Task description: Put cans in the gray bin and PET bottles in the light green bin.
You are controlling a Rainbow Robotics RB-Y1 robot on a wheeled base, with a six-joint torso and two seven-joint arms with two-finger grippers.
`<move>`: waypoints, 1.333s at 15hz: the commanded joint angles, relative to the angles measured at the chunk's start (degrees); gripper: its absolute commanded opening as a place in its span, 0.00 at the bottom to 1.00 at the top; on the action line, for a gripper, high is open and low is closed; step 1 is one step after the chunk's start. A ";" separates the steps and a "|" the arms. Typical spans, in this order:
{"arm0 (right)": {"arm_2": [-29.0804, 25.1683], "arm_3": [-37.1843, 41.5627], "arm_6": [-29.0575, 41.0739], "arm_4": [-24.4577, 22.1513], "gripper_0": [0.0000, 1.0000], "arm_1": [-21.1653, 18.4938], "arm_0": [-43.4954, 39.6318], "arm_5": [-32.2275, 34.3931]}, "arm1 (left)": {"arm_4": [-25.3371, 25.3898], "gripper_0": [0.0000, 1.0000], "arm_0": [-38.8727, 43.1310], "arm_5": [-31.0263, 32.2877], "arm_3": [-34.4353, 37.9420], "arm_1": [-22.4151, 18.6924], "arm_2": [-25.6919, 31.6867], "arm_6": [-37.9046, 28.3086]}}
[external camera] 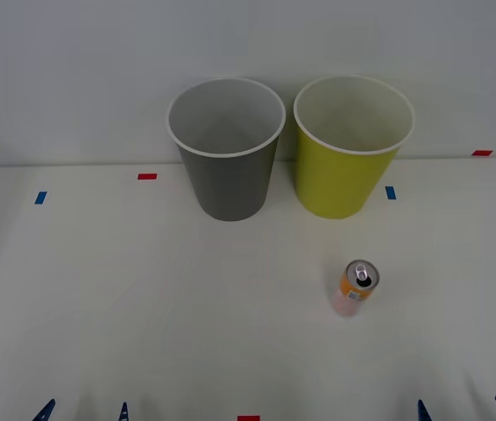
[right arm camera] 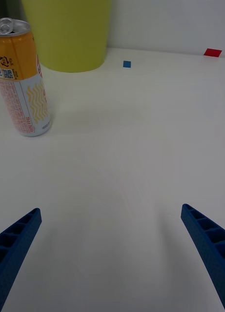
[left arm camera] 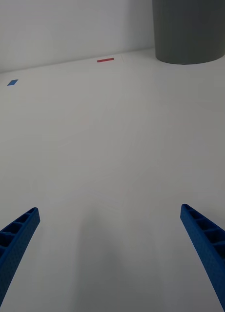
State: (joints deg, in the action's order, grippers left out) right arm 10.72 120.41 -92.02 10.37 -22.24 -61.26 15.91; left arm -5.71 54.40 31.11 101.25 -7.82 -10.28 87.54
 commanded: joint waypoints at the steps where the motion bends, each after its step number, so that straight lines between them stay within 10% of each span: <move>1: 0.00 0.00 0.00 0.00 1.00 0.00 0.00 0.00 | 0.00 1.00 0.00 0.00 0.00 0.00 0.00 0.00; 20: 0.00 0.00 0.00 0.00 1.00 0.00 0.00 0.00 | 0.00 1.00 0.00 0.00 0.00 0.00 0.00 0.00</move>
State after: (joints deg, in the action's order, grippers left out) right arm 10.72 120.41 -92.02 10.37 -22.24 -61.26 15.91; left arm -5.71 54.40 31.11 101.25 -7.82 -10.28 87.54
